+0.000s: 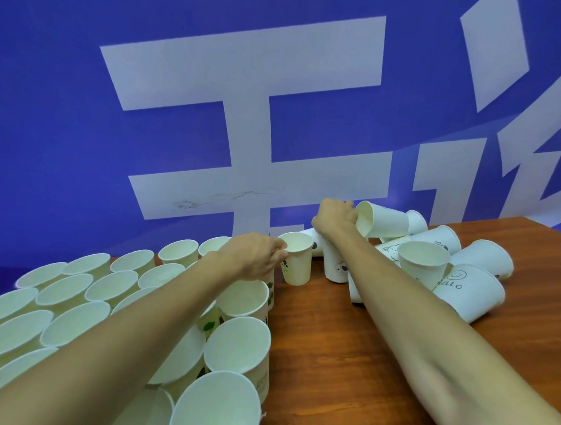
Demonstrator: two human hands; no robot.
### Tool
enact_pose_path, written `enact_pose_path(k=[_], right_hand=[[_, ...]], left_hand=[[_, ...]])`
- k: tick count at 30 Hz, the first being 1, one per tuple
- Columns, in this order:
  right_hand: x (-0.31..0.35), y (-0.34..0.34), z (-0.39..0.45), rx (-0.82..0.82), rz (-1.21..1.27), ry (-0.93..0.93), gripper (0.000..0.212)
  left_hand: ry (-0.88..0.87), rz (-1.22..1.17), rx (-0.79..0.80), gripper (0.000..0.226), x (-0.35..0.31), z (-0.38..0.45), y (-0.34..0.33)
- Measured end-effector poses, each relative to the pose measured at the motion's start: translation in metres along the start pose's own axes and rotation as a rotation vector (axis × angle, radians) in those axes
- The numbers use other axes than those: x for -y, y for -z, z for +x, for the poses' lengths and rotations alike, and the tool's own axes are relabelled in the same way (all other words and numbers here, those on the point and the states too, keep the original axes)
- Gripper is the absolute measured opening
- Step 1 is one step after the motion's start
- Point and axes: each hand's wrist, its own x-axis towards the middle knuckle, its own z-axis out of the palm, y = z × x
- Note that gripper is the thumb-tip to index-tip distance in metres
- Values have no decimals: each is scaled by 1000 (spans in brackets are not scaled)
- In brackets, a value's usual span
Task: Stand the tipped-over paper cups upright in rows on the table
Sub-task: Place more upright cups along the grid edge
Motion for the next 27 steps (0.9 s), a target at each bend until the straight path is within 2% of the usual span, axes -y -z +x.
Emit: enact_pose_path(k=[7,11,16,20,24,27], right_hand=[[-1,-15,1,19,40,-23,17],[-2,-18,1,37,76,-8,23],[0,-9,6,261,43,10,23],[6,-8,10,397,-38,62,14],[4,-5,13,455,-64,105,32],[1,-3,17,516,-121,132,34]], left_hand=[[-2,-10,6,40,3,1,-2],[-10,-1,-5,39,3,1,-1],[-19,13,-7,40,2,1,-3],[-5,12,-4,39,3,3,-4],[-23,15,-3,34,3,5,-6],[-23,17,-11,37,1,5,-4]])
